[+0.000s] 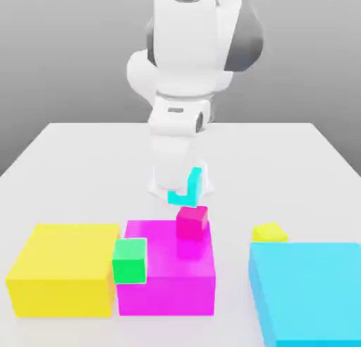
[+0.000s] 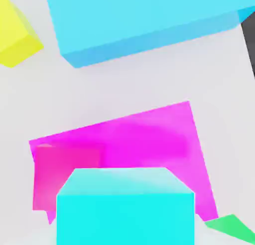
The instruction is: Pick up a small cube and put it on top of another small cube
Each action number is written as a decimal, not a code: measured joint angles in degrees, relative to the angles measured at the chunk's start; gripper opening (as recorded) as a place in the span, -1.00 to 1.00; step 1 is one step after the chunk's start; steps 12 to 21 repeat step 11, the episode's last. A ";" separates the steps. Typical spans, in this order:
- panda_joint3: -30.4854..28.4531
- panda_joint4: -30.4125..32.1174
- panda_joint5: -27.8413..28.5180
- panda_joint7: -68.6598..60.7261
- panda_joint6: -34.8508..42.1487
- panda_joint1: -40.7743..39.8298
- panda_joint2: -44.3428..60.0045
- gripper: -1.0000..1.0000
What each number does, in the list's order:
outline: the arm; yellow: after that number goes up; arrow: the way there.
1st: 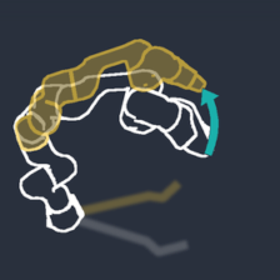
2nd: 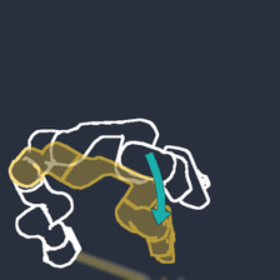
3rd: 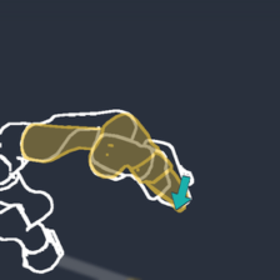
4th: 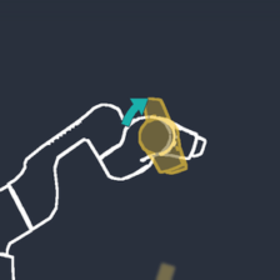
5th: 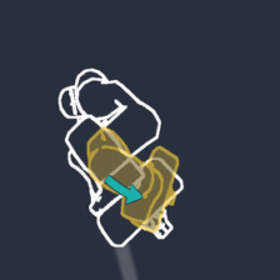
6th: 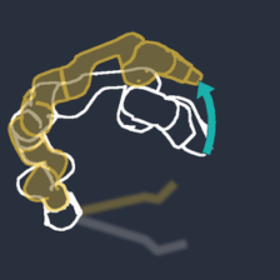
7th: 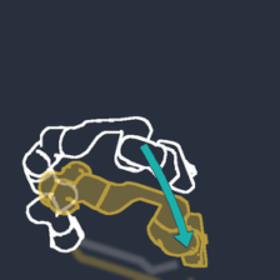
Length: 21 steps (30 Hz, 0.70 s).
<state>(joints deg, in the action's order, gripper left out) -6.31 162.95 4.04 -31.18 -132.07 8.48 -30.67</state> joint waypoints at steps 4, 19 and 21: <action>-0.03 4.11 0.62 -3.04 -2.83 1.02 -1.38 -1.00; -0.40 6.76 0.85 -3.36 -12.11 1.07 5.22 1.00; -0.40 6.76 0.85 -3.36 -12.11 1.07 5.22 1.00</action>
